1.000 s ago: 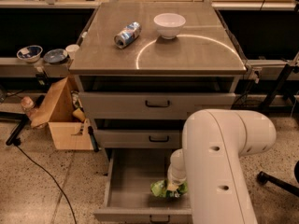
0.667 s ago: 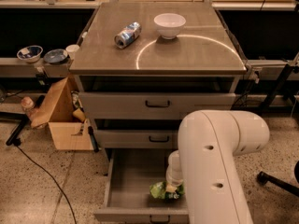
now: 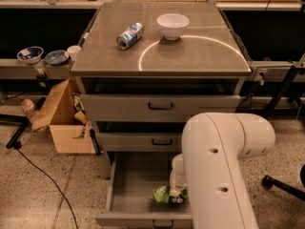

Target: Place green rice chip bag into bottom drawer

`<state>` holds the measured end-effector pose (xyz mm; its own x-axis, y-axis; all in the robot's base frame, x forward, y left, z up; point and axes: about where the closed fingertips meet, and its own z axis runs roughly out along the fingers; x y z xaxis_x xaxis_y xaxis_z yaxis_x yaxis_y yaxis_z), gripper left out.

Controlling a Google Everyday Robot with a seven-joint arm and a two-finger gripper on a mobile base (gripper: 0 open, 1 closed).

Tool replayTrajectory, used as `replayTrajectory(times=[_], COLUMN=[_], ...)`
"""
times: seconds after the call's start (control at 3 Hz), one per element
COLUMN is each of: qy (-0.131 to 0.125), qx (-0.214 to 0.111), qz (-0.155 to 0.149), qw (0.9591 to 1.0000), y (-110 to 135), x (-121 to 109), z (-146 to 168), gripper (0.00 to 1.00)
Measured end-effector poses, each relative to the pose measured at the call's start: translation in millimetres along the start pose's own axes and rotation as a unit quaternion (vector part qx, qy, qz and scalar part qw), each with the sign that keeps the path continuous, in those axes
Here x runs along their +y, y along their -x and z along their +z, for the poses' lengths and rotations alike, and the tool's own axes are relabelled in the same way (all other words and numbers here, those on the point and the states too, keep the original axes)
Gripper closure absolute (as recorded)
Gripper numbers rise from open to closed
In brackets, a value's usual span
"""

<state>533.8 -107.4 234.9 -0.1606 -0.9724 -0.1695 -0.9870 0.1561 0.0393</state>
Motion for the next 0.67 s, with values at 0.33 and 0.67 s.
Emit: replayTrajectory(times=[0.33,0.67], qy=[0.0,0.0], qx=[0.0,0.0], qz=[0.0,0.0], qw=[1.0,1.0], y=[0.0,0.0], x=[0.0,0.0], z=[0.0,0.0], gripper=[0.27,0.04])
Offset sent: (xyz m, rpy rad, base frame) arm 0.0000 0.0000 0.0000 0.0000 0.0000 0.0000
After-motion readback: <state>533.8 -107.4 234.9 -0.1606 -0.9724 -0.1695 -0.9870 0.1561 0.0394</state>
